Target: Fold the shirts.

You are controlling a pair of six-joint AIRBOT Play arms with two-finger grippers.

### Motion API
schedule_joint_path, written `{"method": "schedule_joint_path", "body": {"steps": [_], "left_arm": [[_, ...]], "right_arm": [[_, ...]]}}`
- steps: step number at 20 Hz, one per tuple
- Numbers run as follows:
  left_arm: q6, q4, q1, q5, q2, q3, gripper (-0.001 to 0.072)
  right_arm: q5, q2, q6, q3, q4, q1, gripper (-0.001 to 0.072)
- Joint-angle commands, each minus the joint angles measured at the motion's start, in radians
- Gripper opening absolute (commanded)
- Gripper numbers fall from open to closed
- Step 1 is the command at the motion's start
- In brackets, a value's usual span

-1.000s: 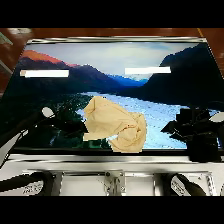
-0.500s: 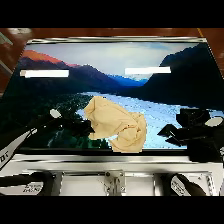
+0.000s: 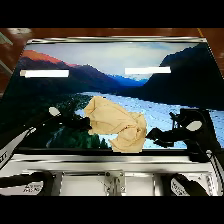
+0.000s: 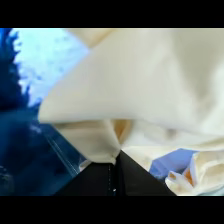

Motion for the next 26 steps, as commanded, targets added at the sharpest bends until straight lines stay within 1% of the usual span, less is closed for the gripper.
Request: {"method": "schedule_joint_path", "body": {"steps": [1, 3, 4, 6, 7, 8, 10, 11, 13, 14, 15, 17, 19, 22, 24, 25, 26], "left_arm": [[0.007, 0.005, 0.018, -0.012, 0.048, 0.011, 0.0034], [0.007, 0.005, 0.018, -0.012, 0.071, 0.011, 0.0034], [0.008, 0.005, 0.017, -0.012, 0.085, 0.011, 0.0034], [0.011, 0.005, 0.019, -0.01, 0.113, 0.011, 0.0034], [0.019, 0.005, 0.023, -0.005, 0.13, 0.011, 0.0034], [0.027, 0.009, 0.033, -0.002, 0.154, 0.016, 0.0033], [0.06, 0.016, 0.071, 0.009, 0.223, 0.041, 0.0033], [0.06, 0.017, 0.098, 0.011, 0.271, 0.066, 0.0033], [0.07, 0.017, 0.162, 0.013, 0.402, 0.156, 0.0033], [0.09, 0.017, 0.2, 0.013, 0.478, 0.224, 0.0033], [0.097, 0.017, 0.241, 0.016, 0.554, 0.301, 0.0033], [0.096, 0.017, 0.32, 0.034, 0.674, 0.457, 0.0033], [0.093, 0.017, 0.393, 0.04, 0.762, 0.607, 0.0033], [0.093, 0.026, 0.45, 0.04, 0.847, 0.749, 0.0033], [0.092, 0.089, 0.461, 0.041, 0.893, 0.792, 0.0033], [0.082, 0.129, 0.462, 0.04, 0.913, 0.799, 0.0033], [0.041, 0.175, 0.462, 0.034, 0.93, 0.798, 0.0033]], "right_arm": [[-0.096, -0.068, 0.041, -0.006, 0.048, 0.125, 0.067], [-0.109, -0.126, 0.038, -0.006, 0.089, 0.175, 0.0668], [-0.113, -0.146, 0.038, -0.005, 0.096, 0.194, 0.0558], [-0.108, -0.153, 0.041, -0.005, 0.105, 0.21, 0.01], [-0.095, -0.147, 0.037, 0.001, 0.102, 0.21, 0.0068], [-0.074, -0.136, 0.024, 0.014, 0.087, 0.21, 0.0065], [-0.002, -0.086, 0.014, 0.082, 0.007, 0.21, 0.0064], [0.051, -0.045, 0.013, 0.142, -0.024, 0.21, 0.0064], [0.137, 0.074, -0.025, 0.308, -0.081, 0.21, 0.0064], [0.151, 0.137, -0.035, 0.401, -0.133, 0.21, 0.0064], [0.148, 0.201, -0.027, 0.506, -0.216, 0.21, 0.0064], [0.111, 0.298, 0.035, 0.704, -0.385, 0.21, 0.0064], [0.075, 0.357, 0.065, 0.884, -0.482, 0.21, 0.0064], [0.074, 0.388, 0.069, 1.091, -0.478, 0.21, 0.0064], [0.074, 0.4, 0.085, 1.175, -0.479, 0.21, 0.0064], [0.076, 0.406, 0.094, 1.209, -0.483, 0.21, 0.0064], [0.08, 0.409, 0.107, 1.245, -0.482, 0.21, 0.0064]]}}
